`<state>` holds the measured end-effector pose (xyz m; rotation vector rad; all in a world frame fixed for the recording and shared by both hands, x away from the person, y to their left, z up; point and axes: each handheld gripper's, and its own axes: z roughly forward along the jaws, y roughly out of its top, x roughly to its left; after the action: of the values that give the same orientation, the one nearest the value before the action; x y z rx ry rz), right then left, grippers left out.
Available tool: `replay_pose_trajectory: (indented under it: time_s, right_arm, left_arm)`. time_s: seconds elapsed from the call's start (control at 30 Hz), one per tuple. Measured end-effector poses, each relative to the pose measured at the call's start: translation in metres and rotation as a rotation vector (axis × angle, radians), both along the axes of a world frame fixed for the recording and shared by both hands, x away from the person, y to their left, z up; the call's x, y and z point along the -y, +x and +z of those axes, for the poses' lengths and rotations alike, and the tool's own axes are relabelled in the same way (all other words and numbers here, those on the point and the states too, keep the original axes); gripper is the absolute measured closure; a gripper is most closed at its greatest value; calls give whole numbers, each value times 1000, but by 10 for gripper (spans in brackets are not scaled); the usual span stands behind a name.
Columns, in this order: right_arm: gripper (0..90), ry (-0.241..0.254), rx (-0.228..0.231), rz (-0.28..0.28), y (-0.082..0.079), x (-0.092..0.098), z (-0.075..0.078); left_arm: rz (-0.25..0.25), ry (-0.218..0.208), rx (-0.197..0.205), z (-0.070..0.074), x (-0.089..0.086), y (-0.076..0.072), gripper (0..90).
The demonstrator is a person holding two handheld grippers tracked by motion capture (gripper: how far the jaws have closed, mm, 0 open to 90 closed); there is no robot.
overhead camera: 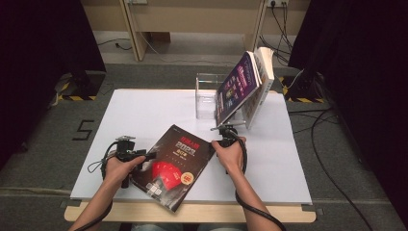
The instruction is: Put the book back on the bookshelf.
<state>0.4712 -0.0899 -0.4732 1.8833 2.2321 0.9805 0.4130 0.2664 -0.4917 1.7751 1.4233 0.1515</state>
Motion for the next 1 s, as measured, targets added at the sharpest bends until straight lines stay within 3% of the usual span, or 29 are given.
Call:
replay_pose_trajectory:
  time_s: [0.17, 0.4, 0.53, 0.77, 1.0]
  right_arm:
    - [687, -63, 28, 14, -2, -4, 0]
    - [758, -67, 6, -8, 0, -3, 1]
    - [799, -44, -14, -49, 0, -3, 1]
    - [851, -16, 8, -31, 0, 1, -1]
    - [873, 11, 30, -15, -2, 3, 1]
  left_arm:
    - [-2, 4, 2, 0, 0, 0, 401]
    - [0, 7, 8, 0, 1, -1, 401]
    - [1, 9, 5, 0, 2, 0, 398]
    - [-2, 13, 15, -1, 1, -2, 398]
    - [10, -36, 14, -2, -3, -3, 396]
